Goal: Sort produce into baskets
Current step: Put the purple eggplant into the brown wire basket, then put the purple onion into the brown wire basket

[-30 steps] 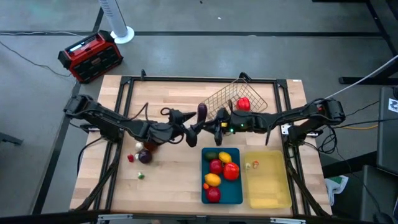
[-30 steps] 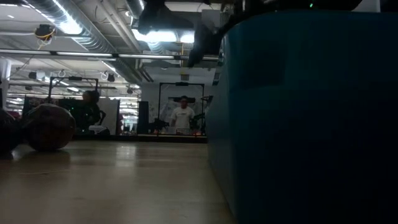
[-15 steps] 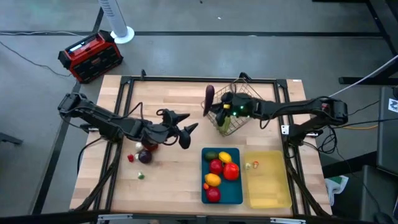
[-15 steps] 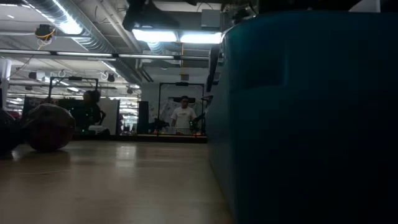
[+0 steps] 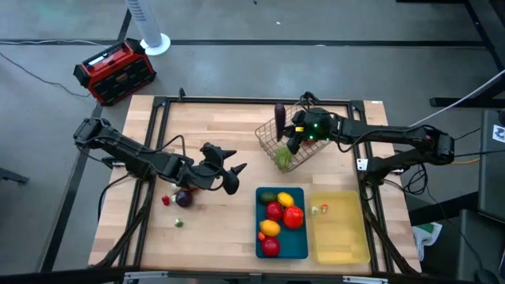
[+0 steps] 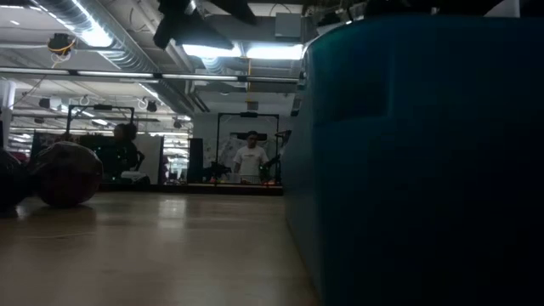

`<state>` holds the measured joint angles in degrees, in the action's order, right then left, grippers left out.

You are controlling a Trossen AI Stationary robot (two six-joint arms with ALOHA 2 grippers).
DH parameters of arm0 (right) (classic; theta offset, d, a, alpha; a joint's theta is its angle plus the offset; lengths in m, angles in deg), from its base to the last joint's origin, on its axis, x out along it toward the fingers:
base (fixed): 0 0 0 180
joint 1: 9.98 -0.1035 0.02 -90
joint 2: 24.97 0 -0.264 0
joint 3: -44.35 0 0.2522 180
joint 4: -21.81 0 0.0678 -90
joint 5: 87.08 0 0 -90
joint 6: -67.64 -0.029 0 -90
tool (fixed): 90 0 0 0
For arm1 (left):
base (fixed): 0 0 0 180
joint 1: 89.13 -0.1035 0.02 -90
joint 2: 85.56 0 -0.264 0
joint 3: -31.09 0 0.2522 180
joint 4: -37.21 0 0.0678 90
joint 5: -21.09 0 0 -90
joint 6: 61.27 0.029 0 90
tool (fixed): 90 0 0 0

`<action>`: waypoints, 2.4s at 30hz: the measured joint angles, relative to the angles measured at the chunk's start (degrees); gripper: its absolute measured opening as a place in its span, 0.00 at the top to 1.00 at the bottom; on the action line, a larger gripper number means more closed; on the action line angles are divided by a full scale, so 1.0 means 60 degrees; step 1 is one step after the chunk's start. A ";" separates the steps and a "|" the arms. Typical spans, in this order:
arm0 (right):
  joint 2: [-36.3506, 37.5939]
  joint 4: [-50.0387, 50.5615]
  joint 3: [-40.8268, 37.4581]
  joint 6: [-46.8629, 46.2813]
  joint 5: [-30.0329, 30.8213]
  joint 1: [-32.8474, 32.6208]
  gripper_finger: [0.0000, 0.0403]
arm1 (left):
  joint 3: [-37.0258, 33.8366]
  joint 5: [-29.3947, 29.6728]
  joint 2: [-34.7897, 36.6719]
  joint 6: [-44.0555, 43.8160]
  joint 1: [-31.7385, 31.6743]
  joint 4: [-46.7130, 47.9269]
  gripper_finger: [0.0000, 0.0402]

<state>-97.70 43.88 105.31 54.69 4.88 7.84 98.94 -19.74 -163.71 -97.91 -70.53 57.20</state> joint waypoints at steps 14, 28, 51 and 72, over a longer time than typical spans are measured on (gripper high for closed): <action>-0.0040 0.0983 0.0000 0.0540 0.0244 -0.0025 0.79 | -0.0004 -0.2434 0.0325 -0.2949 0.0718 0.2744 0.28; -0.0040 0.1220 -0.0002 0.0539 0.0243 -0.0025 0.76 | -0.0004 -0.6049 0.0364 -0.5312 0.1746 0.7241 0.28; -0.0044 0.1225 0.0000 0.0437 0.0399 -0.0025 0.44 | -0.0760 -0.6643 0.0364 -0.5662 0.3213 0.9127 0.28; -0.0044 0.1221 -0.0003 0.0430 0.0396 -0.0025 0.44 | -0.2582 -0.6601 0.0346 -0.6213 0.3189 0.6619 0.28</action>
<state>-97.96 51.20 105.29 57.27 7.26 7.69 83.45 -59.35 -161.63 -135.19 -51.40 96.91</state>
